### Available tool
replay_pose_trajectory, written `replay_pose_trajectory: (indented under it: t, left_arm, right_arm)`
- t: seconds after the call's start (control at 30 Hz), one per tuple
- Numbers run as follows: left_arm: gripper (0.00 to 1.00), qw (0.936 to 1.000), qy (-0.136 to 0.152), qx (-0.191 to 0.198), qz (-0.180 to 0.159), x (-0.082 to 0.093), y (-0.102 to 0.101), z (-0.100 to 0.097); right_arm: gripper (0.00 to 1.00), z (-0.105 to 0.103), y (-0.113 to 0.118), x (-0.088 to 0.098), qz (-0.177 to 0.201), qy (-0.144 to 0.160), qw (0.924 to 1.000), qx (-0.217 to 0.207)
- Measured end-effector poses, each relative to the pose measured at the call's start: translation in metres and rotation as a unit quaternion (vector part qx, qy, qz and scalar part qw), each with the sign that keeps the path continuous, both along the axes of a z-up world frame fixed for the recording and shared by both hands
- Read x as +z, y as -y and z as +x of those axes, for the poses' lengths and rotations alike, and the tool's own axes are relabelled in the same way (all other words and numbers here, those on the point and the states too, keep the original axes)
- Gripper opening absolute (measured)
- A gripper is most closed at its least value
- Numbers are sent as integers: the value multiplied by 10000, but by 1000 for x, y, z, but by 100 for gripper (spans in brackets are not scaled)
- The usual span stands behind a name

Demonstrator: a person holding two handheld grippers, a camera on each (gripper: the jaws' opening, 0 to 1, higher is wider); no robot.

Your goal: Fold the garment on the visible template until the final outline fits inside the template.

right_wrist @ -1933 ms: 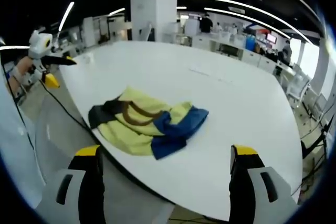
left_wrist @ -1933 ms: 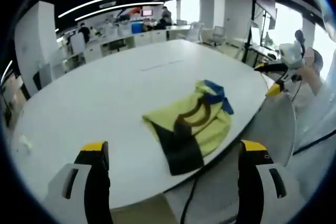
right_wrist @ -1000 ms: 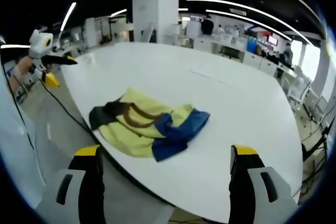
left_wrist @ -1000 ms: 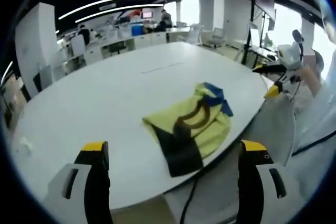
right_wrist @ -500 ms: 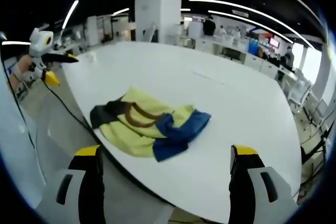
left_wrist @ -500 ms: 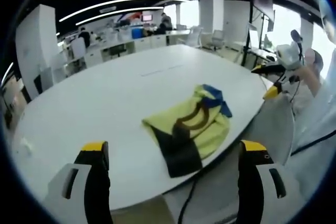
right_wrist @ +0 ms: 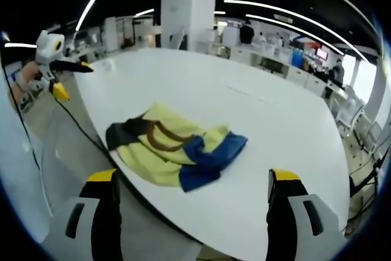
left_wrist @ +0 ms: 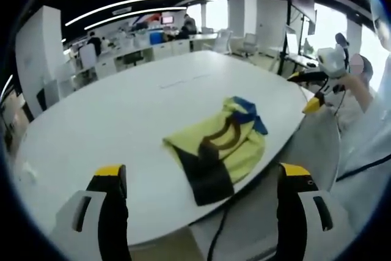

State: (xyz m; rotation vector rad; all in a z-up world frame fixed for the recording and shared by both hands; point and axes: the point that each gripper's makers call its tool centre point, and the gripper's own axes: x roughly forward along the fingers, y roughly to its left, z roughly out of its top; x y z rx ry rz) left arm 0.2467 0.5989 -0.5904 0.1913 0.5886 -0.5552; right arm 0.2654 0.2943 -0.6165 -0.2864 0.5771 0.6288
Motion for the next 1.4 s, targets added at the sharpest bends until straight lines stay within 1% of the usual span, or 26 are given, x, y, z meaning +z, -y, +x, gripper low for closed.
replay_pose_trajectory:
  t: [0.23, 0.53, 0.63, 0.7, 0.77, 1.07, 1.17, 1.23, 1.27, 1.4]
  left_arm:
    - [99, 10000, 14, -18, 1, 0, -1, 4]
    - [99, 9999, -113, -78, 89, -5, 1, 4]
    - [99, 9999, -117, -65, 89, -6, 1, 6]
    - [99, 9999, -120, -56, 92, -6, 1, 8]
    - [98, 9999, -119, -42, 102, -6, 0, 10]
    - [94, 9997, -203, -110, 76, -10, 5, 14]
    - [93, 9997, -218, -123, 73, -11, 6, 17]
    - [92, 9997, -213, -146, 42, -11, 8, 18]
    - [91, 9996, -220, -164, -27, -10, 10, 20]
    - [89, 9995, -233, -210, -60, -12, 13, 23]
  right_arm:
    - [100, 4, -2, 2, -35, 15, 9999, 99]
    - [100, 9, -7, -2, -66, -34, 9996, 289]
    - [99, 10, -8, -2, -68, -38, 9994, 333]
    - [100, 14, -7, -2, -92, -24, 9996, 280]
    - [100, 14, -7, -3, -124, -55, 9993, 355]
    - [99, 22, -14, -3, -178, -83, 9984, 538]
    - [99, 29, -14, -5, -198, -83, 9978, 620]
    - [99, 31, -16, -5, -205, -74, 9976, 660]
    - [99, 31, -17, -5, -207, -76, 9974, 680]
    - [97, 33, -21, -8, -219, -134, 9968, 753]
